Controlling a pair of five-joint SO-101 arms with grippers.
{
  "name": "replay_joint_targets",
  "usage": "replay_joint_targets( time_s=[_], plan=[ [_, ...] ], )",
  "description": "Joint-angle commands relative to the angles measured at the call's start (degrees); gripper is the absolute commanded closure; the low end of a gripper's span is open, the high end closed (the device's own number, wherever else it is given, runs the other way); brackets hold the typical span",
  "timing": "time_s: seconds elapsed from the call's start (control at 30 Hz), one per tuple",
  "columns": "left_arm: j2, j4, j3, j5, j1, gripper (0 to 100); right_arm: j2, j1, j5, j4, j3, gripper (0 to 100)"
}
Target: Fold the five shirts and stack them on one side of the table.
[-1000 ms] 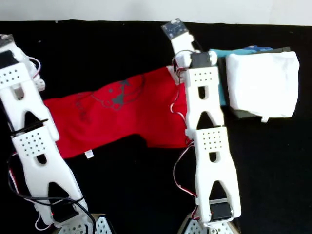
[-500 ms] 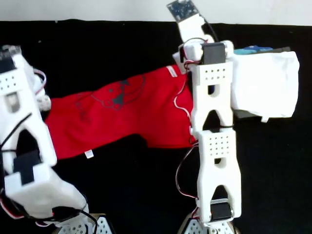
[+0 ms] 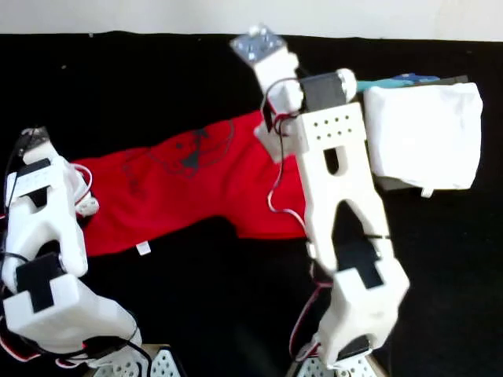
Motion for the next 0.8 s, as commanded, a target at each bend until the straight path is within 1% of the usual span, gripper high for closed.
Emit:
replay_joint_targets(
  time_s=[0.0, 0.1, 0.23, 0.33, 0.4, 0.53, 0.6, 0.7, 0.77],
  plan=[
    [1.5, -2.3, -5.7, 3.8, -0.3, 99, -8.5, -0.6, -0.6, -5.3, 13.9, 97.1],
    [4.3, -2.2, -9.3, 4.4, -0.1, 99, -13.1, -0.5, -0.6, -13.4, 28.8, 97.1],
    [9.4, -2.5, -12.7, 4.4, -0.2, 99, -16.1, -0.3, -0.3, -28.4, 49.4, 96.8],
    [12.5, -2.3, -14.9, 4.4, -0.2, 99, -16.1, 0.3, -0.3, -38.5, 59.0, 96.7],
    [13.5, -2.2, -15.8, 4.4, -0.2, 99, -15.7, 0.7, -0.3, -42.8, 62.9, 96.7],
    [14.0, -2.2, -16.1, 4.4, -0.1, 99, -13.8, 0.8, -0.2, -42.9, 67.2, 96.7],
    [14.0, -2.2, -16.0, 4.4, -0.1, 99, -13.8, 0.8, 0.4, -40.3, 68.3, 96.7],
    [13.5, -2.0, -16.1, 4.5, -0.1, 99, -14.0, 0.8, 3.6, -34.9, 68.2, 96.7],
    [12.8, 0.0, -16.9, 4.5, -0.2, 99, -15.2, 0.8, 4.7, -32.1, 66.4, 96.7]
  ],
)
